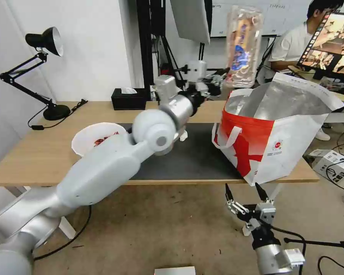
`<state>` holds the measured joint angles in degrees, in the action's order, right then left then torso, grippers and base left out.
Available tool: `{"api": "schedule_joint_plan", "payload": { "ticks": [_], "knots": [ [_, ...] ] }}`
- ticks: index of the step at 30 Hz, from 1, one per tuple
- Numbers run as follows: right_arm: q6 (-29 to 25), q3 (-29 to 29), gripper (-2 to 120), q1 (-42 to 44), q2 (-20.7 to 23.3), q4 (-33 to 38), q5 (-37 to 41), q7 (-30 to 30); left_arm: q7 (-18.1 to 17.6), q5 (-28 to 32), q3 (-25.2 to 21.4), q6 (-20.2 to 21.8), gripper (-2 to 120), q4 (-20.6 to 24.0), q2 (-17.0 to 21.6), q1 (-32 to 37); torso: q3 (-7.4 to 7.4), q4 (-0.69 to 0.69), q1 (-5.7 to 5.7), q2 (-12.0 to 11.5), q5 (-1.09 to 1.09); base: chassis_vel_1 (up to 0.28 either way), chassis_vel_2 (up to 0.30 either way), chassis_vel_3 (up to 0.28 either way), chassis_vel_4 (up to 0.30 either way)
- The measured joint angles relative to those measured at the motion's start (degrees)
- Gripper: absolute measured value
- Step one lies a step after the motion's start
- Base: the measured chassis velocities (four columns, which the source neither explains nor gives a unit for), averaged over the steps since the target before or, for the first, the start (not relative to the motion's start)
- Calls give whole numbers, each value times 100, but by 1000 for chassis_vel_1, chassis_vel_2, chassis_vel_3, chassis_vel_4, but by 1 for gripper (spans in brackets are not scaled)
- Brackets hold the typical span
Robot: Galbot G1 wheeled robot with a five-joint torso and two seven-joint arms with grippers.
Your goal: Pick up the trash from the table and place it into the takeout bag.
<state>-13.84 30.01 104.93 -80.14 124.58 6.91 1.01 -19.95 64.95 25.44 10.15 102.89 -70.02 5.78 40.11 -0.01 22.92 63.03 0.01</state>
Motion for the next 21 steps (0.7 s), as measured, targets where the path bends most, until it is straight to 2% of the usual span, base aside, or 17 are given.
{"api": "schedule_joint_plan", "payload": {
  "ticks": [9, 21],
  "knots": [
    [-125, -88, 100, 110, -137, -208, -399, -73, -12, -916, 763, -2, 0, -350, -175, 11, 0, 1, 0, 0, -1, 0, 0, 0, 0],
    [-165, -149, 100, 139, -198, -282, -503, -84, 74, -1385, 970, 22, 0, -694, -279, 5, 0, 1, 0, 0, -1, 0, 0, 0, 0]
  ]
}}
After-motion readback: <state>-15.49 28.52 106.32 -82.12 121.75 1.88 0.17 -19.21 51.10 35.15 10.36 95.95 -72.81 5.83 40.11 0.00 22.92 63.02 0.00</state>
